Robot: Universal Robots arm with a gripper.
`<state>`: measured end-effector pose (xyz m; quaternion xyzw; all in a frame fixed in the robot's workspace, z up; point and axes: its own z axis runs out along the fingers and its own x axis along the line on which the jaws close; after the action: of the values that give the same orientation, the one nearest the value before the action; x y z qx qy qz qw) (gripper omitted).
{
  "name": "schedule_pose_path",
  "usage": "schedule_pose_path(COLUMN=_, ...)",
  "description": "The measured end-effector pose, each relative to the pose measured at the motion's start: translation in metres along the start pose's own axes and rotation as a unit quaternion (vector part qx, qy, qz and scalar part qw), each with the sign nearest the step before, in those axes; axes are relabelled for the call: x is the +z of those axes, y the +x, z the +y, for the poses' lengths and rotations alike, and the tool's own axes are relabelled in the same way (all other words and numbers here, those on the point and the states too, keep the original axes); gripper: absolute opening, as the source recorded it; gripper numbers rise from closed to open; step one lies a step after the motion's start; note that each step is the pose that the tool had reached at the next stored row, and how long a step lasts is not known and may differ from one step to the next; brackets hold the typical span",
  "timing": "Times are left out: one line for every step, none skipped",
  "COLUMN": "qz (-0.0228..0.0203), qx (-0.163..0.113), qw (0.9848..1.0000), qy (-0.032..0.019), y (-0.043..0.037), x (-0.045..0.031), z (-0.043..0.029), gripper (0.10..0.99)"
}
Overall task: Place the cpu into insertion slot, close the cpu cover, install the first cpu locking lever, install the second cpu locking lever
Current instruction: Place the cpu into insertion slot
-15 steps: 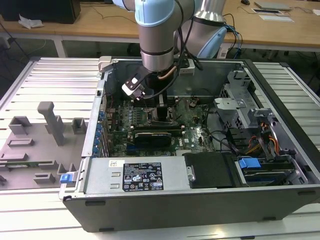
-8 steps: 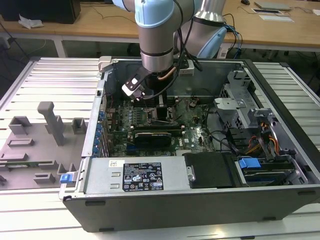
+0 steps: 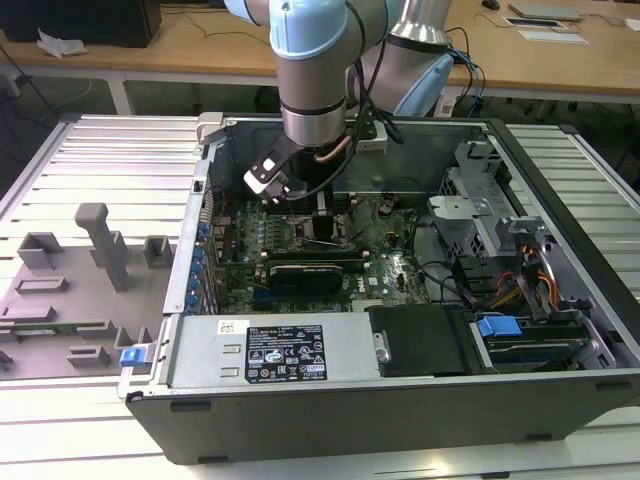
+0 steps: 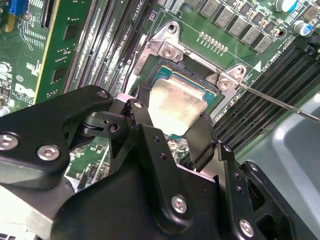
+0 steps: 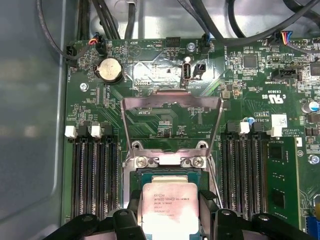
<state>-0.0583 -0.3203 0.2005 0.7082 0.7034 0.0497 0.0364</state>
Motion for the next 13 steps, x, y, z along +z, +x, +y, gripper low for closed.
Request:
schedule_pose_path(qz=0.0000, qx=0.000, qw=1.0000, qy=0.0001, y=0.0000, x=0.0002, z=-0.0002, gripper=0.541)
schedule_pose_path(qz=-0.0001, qx=0.000, qw=1.0000, qy=0.0001, y=0.0000, x=0.0003, z=-0.0005, gripper=0.541)
schedule_pose_path(qz=-0.0001, qx=0.000, qw=1.0000, qy=0.0001, y=0.0000, x=0.0004, z=-0.0008, gripper=0.541)
schedule_pose_path(qz=-0.0001, qx=0.000, qw=1.0000, qy=0.0000, y=0.0000, x=0.0005, z=-0.0010, gripper=0.541)
schedule_pose_path(qz=0.0000, qx=0.000, qw=1.0000, qy=0.0000, y=0.0000, x=0.0007, z=-0.0012, gripper=0.541)
schedule_pose_path(qz=0.0001, qx=0.000, qw=1.0000, qy=-0.0001, y=0.0001, x=0.0014, z=-0.0012, gripper=0.541)
schedule_pose_path(qz=0.0001, qx=0.000, qw=1.0000, qy=0.0000, y=0.0000, x=0.0019, z=-0.0013, gripper=0.541)
schedule_pose_path(qz=-0.0001, qx=0.000, qw=1.0000, qy=0.0000, y=-0.0001, x=0.0022, z=-0.0015, gripper=0.541)
schedule_pose_path(qz=-0.0001, qx=0.000, qw=1.0000, qy=0.0001, y=-0.0001, x=0.0022, z=-0.0015, gripper=0.541)
schedule_pose_path(qz=-0.0001, qx=0.000, qw=1.0000, qy=0.0001, y=-0.0001, x=0.0023, z=-0.0015, gripper=0.541)
schedule_pose_path(qz=0.0000, qx=0.000, qw=1.0000, qy=0.0001, y=-0.0001, x=0.0023, z=-0.0015, gripper=0.541)
schedule_pose_path(qz=-0.0001, qx=0.000, qw=1.0000, qy=0.0000, y=-0.0001, x=0.0023, z=-0.0015, gripper=0.541)
schedule_pose_path(qz=0.0000, qx=0.000, qw=1.0000, qy=0.0000, y=-0.0001, x=0.0024, z=-0.0015, gripper=0.541)
